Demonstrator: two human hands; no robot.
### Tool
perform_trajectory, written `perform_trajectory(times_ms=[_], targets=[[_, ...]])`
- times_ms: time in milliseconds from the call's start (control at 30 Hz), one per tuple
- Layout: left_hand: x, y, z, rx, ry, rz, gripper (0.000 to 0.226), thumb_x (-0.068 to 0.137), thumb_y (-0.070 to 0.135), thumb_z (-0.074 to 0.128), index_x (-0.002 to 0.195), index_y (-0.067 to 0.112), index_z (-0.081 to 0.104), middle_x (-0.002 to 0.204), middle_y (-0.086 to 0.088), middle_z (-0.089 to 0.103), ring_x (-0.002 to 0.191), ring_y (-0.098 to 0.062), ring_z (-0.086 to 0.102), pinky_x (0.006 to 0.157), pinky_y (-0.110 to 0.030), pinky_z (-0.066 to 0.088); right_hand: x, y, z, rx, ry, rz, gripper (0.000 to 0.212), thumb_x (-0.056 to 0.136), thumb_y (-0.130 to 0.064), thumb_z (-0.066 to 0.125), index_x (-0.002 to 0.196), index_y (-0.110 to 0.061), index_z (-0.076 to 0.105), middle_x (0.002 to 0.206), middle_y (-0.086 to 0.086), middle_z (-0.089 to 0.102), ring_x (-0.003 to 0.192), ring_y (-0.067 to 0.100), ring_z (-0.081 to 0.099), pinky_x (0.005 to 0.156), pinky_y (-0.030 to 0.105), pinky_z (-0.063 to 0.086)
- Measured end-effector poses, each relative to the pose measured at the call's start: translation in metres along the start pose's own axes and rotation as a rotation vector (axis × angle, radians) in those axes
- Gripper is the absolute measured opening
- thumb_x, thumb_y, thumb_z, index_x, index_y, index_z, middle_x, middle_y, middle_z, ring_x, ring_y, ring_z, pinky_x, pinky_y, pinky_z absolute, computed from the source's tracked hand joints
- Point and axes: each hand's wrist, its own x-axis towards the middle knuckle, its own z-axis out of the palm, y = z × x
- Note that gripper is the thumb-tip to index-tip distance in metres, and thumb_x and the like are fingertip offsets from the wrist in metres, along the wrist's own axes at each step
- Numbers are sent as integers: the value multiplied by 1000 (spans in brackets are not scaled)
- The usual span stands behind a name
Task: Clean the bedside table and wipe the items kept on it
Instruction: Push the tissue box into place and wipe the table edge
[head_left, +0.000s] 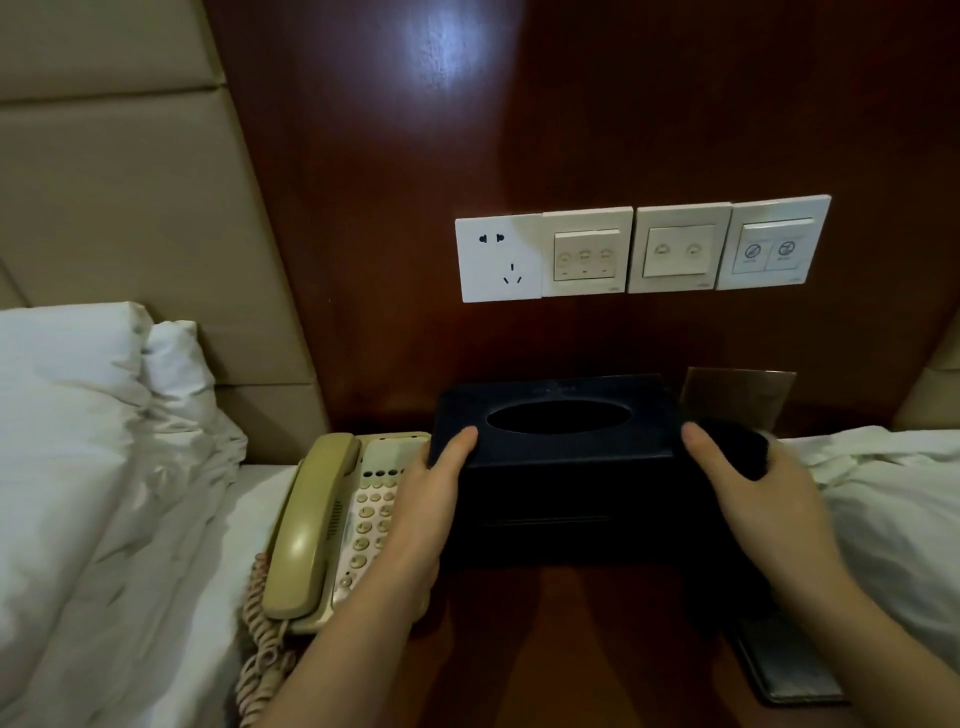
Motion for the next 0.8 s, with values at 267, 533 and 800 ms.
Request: perform_trajectory(times_ms=[267, 533, 800], targets=[[3, -10, -19, 17, -86, 122, 55, 95, 69, 46, 142, 44, 55, 145, 17, 59, 134, -4, 54, 118, -39, 40, 39, -70, 17, -454, -107, -305, 56, 87, -62, 56, 124, -23, 40, 123, 6, 48, 99, 30, 61, 83, 49, 55], [14, -14, -34, 107, -154, 167, 50, 96, 64, 48, 145, 61, 38, 158, 20, 42, 146, -6, 39, 125, -44, 29, 79, -68, 98, -793, -231, -456, 43, 100, -37, 50, 133, -10, 56, 134, 17, 52, 122, 38, 46, 101, 45, 41], [7, -20, -24, 224, -122, 210, 55, 105, 59, 18, 159, 46, 26, 163, 20, 32, 150, 1, 27, 128, -39, 22, 38, -94, 148, -642, -601, -830, 38, 100, -36, 53, 136, -25, 57, 138, -7, 50, 121, 16, 45, 103, 30, 38]])
